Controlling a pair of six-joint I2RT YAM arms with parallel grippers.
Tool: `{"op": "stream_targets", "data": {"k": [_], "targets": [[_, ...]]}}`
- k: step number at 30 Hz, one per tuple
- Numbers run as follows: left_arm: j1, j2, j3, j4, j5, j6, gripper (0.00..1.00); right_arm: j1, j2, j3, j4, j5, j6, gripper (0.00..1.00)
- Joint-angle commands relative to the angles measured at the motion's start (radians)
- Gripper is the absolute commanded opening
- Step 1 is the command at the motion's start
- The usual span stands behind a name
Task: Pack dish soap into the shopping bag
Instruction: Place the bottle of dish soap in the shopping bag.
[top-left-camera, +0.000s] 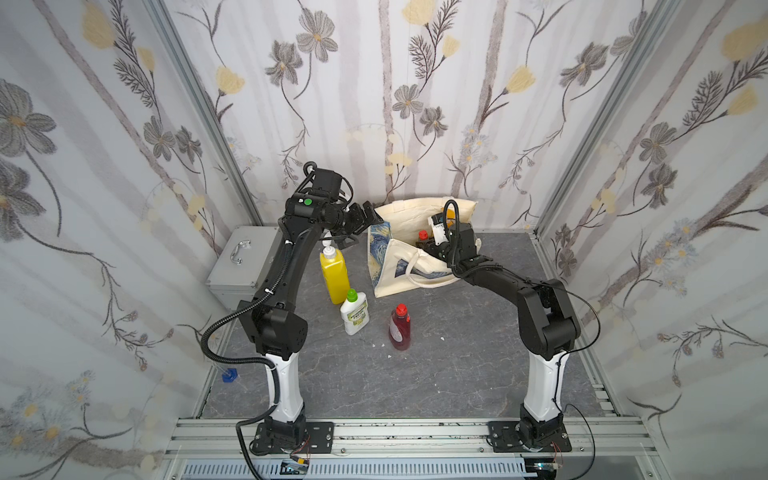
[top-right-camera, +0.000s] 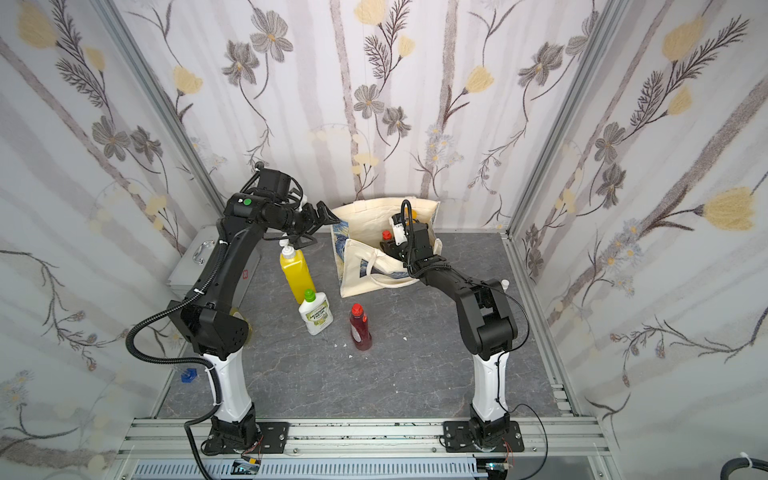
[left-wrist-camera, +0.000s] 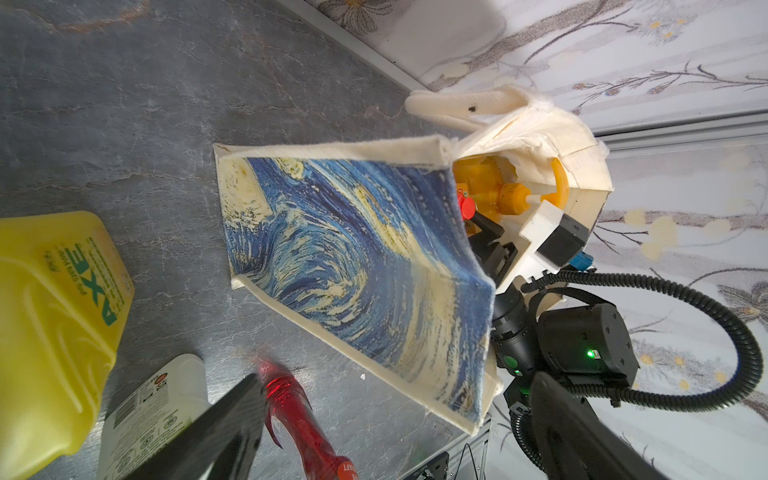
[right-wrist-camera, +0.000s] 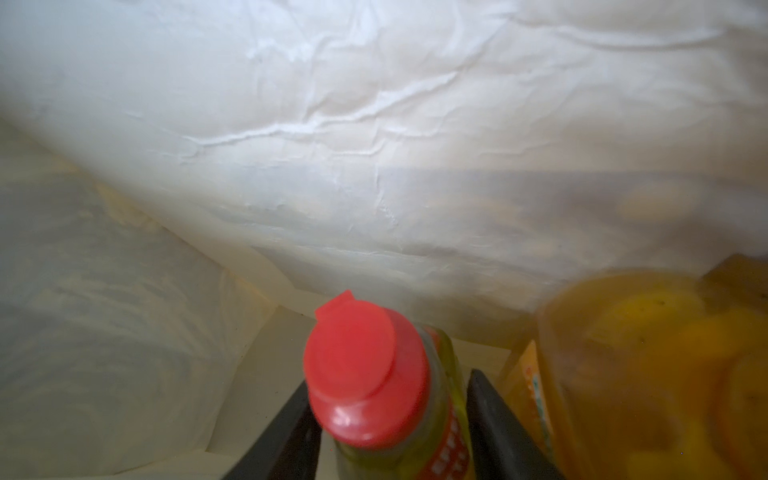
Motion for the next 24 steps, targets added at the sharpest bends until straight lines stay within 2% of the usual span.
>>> {"op": "stream_targets", "data": {"k": [1, 4, 9, 21, 22, 24], "targets": [[-0.002, -0.001, -0.001, 0.01, -0.004, 0.005, 1.0, 0.001, -0.017, 0.001, 0.024, -0.008, -0.026, 0.57], [-0.001, -0.001, -0.001, 0.01, -0.002, 0.006, 1.0, 0.0, -0.026, 0.007, 0.018, -0.009, -0.024, 0.6], [-0.001, -0.002, -0.001, 0.007, -0.002, 0.009, 1.0, 0.004, -0.051, 0.028, 0.001, 0.001, -0.022, 0.77], [0.006, 0.007, 0.061, -0.021, -0.054, 0.041, 1.0, 0.012, -0.11, 0.07, -0.054, -0.007, 0.018, 0.92], [0.006, 0.008, 0.062, -0.022, -0.056, 0.037, 1.0, 0.012, -0.114, 0.08, -0.066, -0.009, 0.025, 0.99], [0.007, 0.011, 0.062, -0.02, -0.051, 0.029, 1.0, 0.014, -0.11, 0.105, -0.099, -0.011, 0.029, 1.0]]}}
